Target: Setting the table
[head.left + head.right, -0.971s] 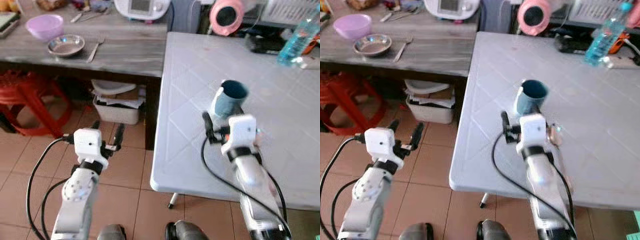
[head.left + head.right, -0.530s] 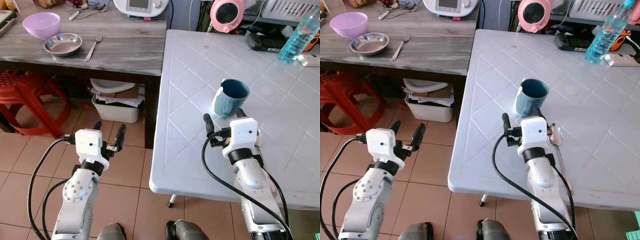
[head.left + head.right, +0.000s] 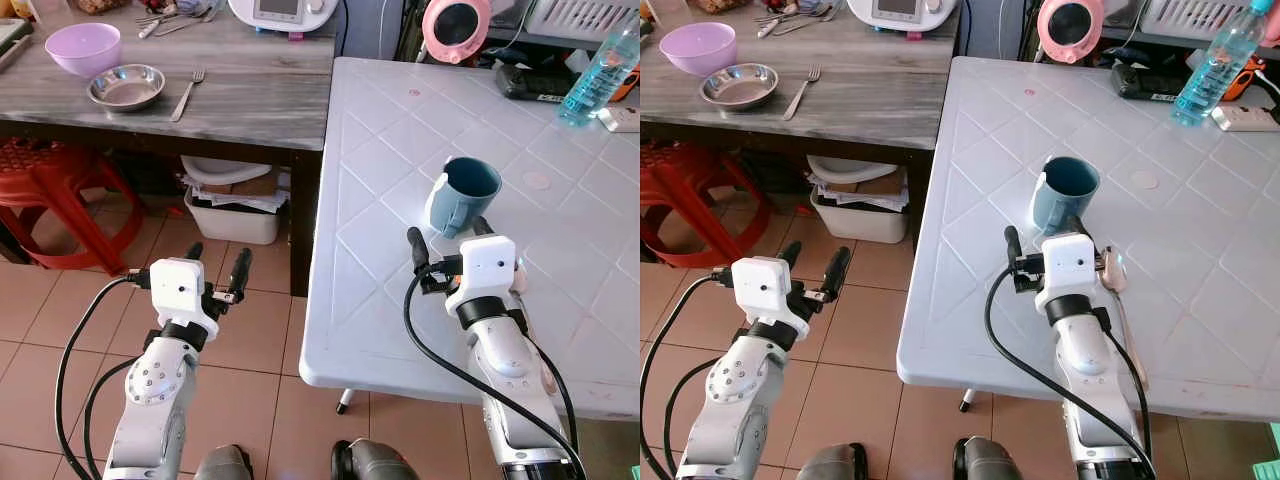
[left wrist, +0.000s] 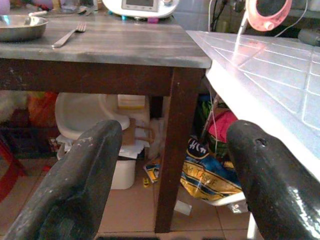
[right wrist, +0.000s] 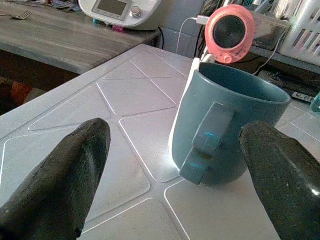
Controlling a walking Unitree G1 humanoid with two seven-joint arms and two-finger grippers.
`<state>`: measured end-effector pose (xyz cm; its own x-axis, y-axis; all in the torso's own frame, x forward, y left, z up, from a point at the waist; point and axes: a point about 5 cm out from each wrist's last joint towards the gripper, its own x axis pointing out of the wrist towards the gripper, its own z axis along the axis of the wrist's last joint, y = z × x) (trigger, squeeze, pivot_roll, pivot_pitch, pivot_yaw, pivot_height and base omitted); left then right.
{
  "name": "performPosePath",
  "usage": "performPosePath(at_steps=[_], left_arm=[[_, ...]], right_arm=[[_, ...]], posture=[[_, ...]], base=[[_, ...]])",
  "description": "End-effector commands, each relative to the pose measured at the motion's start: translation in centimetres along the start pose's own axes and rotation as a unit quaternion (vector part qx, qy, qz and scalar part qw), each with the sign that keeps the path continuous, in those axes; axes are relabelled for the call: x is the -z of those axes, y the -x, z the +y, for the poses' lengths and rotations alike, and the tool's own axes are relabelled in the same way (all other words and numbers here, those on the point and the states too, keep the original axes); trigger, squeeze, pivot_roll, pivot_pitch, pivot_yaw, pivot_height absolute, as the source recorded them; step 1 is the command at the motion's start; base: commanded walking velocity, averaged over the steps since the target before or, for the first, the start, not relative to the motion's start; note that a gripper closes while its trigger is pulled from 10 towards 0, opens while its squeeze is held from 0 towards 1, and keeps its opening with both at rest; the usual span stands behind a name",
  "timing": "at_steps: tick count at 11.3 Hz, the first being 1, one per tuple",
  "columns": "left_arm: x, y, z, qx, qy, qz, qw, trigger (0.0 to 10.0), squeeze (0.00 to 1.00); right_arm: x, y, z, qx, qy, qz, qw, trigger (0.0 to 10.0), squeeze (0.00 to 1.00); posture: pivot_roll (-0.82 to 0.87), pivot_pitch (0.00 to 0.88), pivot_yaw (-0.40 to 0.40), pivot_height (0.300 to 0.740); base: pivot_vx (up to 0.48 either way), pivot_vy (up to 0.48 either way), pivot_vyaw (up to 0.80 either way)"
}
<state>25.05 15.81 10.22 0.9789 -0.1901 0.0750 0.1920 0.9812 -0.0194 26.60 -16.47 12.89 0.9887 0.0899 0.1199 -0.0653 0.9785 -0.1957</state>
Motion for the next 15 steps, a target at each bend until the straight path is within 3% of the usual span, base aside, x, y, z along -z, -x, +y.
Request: performPosePath(at_steps=[1,5,6,8,15], left_arm=[[-0.2,0.1,-0.1,0.006,-0.004,-0.001,1.0,10.0,0.0],[-0.2,0.1,-0.1,0.006,-0.004,-0.001,1.0,10.0,0.0],[-0.2,0.0,-0.2,-0.003,-0.005,0.0,1.0,10.0,0.0],[-0.2,-0.3,-0.4,-0.026,-0.012,-0.004,1.0,10.0,0.0],[-0.5,-0.6,-0.2,-0.025,-0.018,-0.007,1.0,10.0,0.0]], right_arm=[[-0.3,0.0,-0.3,0.008,0.002,-0.003,1.0,10.0,0.0],[-0.3,0.0,-0.3,0.008,0.002,-0.003,1.0,10.0,0.0],[-0.4,0.0,-0.4,0.0,0.0,0.001,1.0,10.0,0.0],[-1.4,-1.2,-0.1,-0.021,0.005,-0.023,0.999,10.0,0.0],[-1.5,-1.2,0.0,-0.019,0.002,-0.028,0.999,10.0,0.0]], posture=[[-0.03,0.159,-0.031,0.74],[-0.03,0.159,-0.031,0.74],[-0.04,0.155,-0.076,0.74],[-0.04,0.157,-0.072,0.74],[-0.03,0.152,-0.051,0.74]], base=[[0.0,0.0,0.0],[0.0,0.0,0.0],[0.0,-0.281,0.0],[0.0,-0.279,0.0],[0.0,-0.282,-0.07]])
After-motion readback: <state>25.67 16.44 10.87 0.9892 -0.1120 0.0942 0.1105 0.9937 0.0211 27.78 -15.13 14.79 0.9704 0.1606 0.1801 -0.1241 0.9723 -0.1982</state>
